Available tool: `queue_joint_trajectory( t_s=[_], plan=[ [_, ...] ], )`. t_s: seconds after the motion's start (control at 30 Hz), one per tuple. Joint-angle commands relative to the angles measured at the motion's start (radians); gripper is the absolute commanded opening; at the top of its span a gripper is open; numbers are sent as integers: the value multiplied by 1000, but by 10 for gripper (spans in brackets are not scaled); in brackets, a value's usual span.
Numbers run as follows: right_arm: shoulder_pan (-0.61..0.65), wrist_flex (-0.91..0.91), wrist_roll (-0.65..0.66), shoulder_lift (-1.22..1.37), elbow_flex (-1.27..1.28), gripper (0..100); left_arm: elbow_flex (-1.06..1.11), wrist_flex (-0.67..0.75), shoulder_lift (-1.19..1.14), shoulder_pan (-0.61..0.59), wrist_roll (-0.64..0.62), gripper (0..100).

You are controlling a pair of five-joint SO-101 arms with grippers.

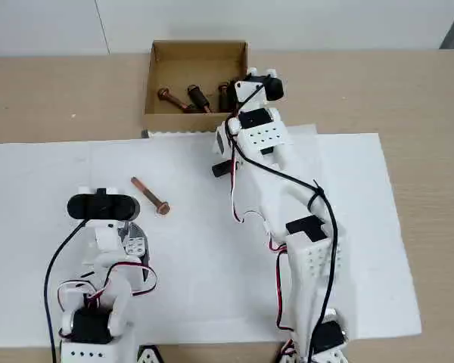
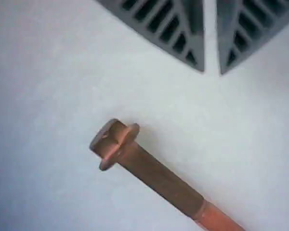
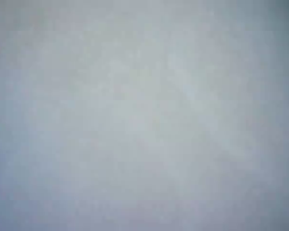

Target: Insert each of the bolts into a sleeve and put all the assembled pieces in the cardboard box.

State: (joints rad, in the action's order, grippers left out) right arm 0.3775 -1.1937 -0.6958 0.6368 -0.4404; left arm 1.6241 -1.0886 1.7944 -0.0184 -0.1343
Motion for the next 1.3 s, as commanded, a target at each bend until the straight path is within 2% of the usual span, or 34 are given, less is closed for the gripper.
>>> queue_joint_trajectory(
  t_s=[0.0, 0.57, 0.77, 1.07, 1.27],
  plan=[
    [-2, -39, -5, -71, -38, 37, -4, 23, 6, -3, 6, 6],
    [2, -243, -18, -338, -38, 35, -4, 23, 6, 0, 8, 6],
    [-5, -371, -184, -348, -38, 36, -4, 23, 6, 2, 8, 6],
    [27, -364, -365, -300, -38, 39, -4, 23, 6, 2, 8, 6],
    [62, -318, -382, -220, -38, 40, -4, 23, 6, 2, 6, 6]
  ],
)
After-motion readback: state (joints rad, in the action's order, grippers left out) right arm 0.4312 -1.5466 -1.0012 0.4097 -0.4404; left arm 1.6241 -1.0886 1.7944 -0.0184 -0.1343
